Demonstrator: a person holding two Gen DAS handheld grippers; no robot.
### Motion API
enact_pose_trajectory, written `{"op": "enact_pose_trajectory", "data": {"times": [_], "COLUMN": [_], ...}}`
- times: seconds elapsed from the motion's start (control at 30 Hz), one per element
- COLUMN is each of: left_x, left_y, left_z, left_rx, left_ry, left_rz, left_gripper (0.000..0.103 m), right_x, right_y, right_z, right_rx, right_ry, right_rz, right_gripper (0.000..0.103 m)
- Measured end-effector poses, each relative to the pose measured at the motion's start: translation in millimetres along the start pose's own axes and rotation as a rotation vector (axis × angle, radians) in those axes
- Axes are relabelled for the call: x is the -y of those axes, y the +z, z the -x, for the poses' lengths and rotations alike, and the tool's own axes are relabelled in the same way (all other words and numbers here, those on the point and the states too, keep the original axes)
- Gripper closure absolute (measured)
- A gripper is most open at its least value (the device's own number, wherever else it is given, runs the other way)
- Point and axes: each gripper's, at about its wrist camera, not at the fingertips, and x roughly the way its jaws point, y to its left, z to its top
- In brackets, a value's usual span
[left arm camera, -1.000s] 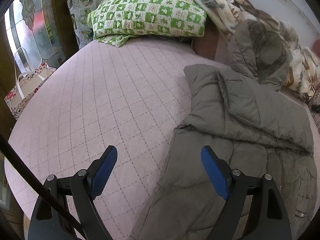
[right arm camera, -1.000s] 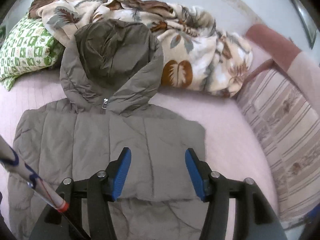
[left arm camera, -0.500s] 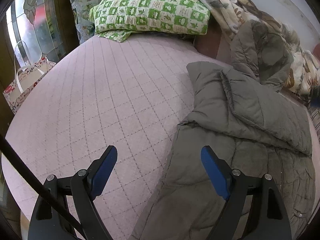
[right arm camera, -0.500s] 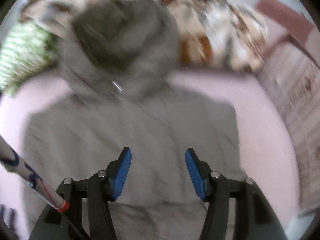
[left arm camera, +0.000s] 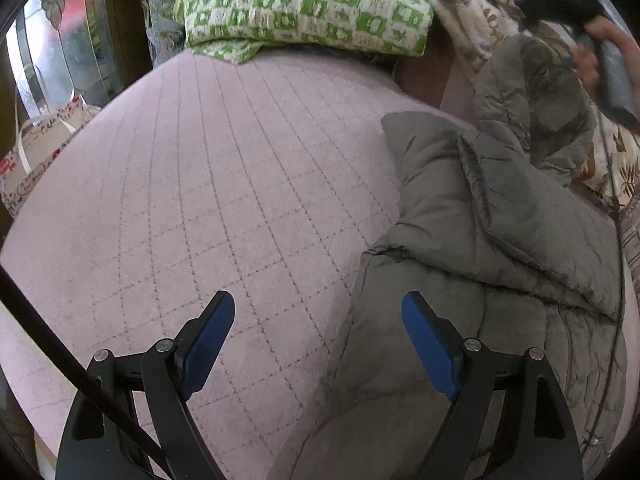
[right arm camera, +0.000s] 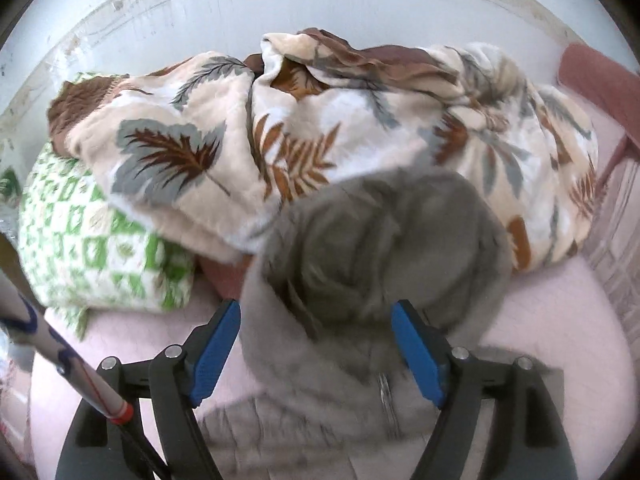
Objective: Fold large clothes
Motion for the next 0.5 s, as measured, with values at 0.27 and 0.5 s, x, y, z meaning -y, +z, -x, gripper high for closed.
{"op": "enact_pose_trajectory", "data": {"times": [0.27,0.5], "left_x": [5.1,0.3], "left_y": [-0.8,1.1], "left_z": [-12.4,-3.9], "left_rx": [-0.035,-0.017], "left_ry": [-0.007,-0.010], "left_rz": [-0.030,-0.010], "left_gripper": [0.018,0.018], "right_x": [-10.8,-5.3], "right_y": [13.1,-3.4], "right_z": [-58.1,-19.3], "right_rx": [-0.025,-0.023], "right_ry": [-0.067,-0.058], "right_rz": [-0.045,0.037], "right_gripper": [0.042,0.097]}}
